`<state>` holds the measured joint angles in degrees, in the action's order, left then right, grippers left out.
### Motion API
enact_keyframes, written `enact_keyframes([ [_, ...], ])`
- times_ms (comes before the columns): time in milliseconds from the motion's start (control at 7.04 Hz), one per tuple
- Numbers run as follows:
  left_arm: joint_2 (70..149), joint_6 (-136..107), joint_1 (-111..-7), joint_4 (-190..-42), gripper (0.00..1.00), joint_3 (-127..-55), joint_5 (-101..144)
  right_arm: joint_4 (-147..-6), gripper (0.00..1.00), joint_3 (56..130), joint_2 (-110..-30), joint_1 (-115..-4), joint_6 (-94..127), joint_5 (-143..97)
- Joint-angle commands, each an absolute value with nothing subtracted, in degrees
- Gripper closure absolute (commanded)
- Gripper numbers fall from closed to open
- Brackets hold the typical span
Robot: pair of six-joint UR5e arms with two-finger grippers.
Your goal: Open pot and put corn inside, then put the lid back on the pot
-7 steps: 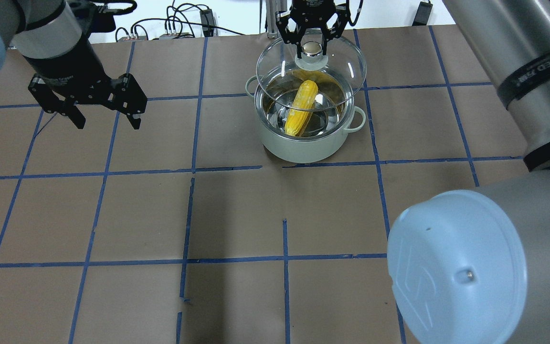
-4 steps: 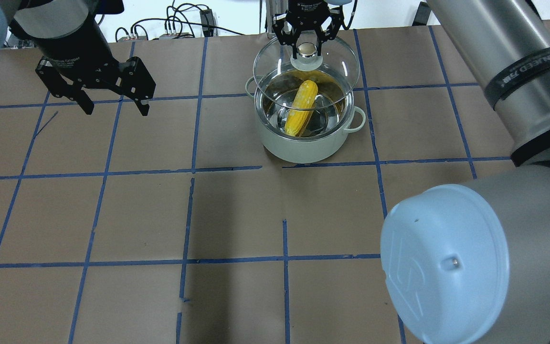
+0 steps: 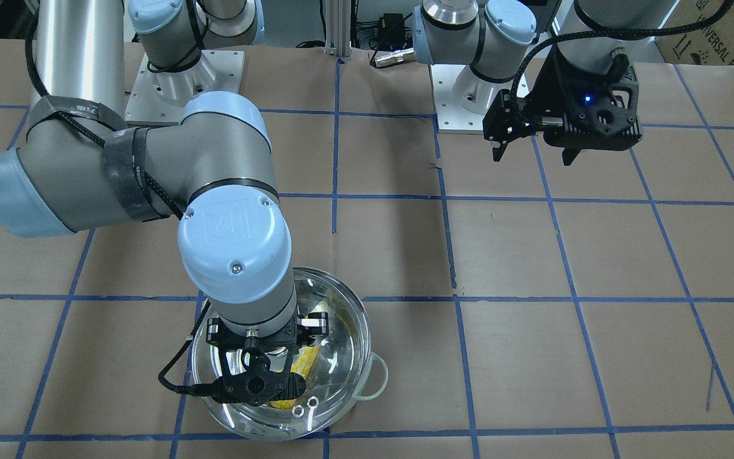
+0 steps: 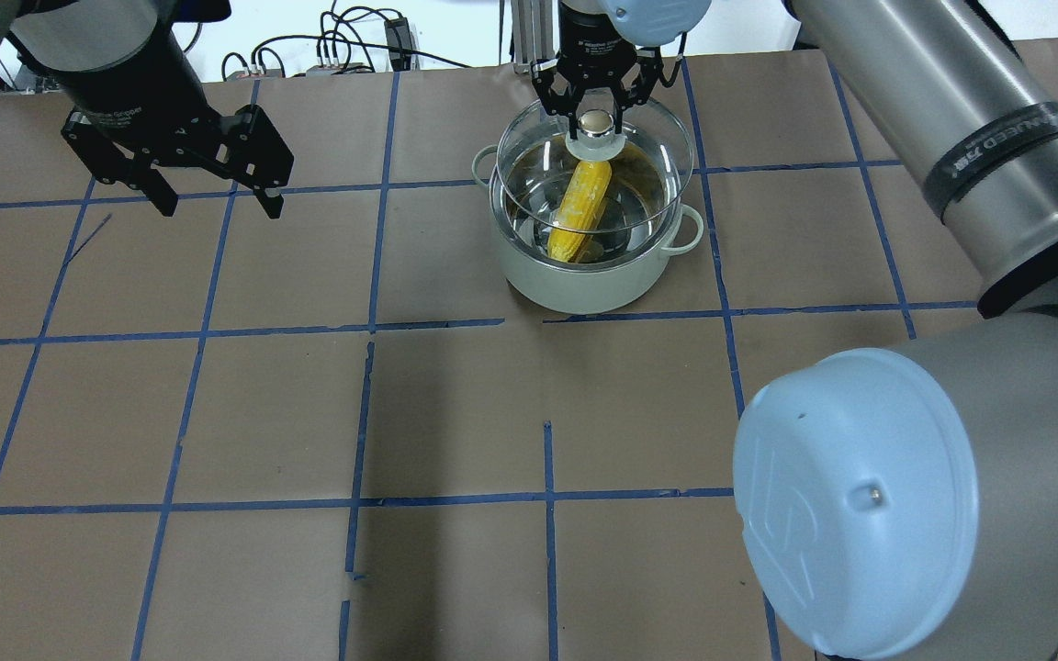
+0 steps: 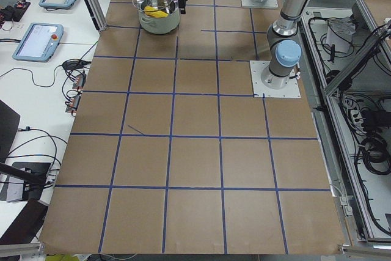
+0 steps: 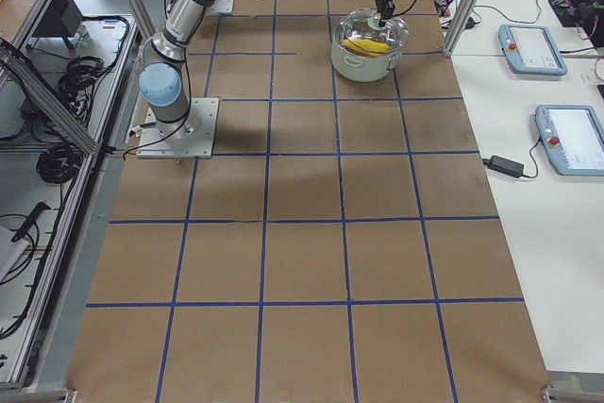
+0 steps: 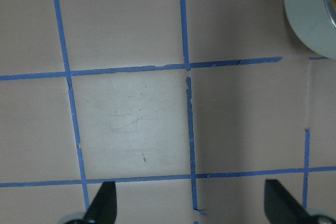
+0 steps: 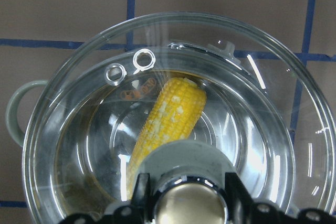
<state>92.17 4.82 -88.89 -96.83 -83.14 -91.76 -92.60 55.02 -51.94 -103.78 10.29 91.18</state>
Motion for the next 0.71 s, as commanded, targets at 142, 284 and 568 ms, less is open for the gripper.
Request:
enact_keyframes([
  [142,92.11,5.28,-88.77,-96.77,0.0,-83.49,-91.76,-94.92,0.96,56.34,-52.56,-104.15,10.99,91.14],
  [284,92.63,5.19,-88.86,-96.77,0.0,-83.06,-91.5,-94.92,0.96,56.51,-52.47,-104.32,10.99,91.23],
  [568,92.29,5.19,-88.77,-96.77,0.0,-83.58,-91.41,-94.92,0.96,57.39,-52.47,-104.33,10.63,91.23],
])
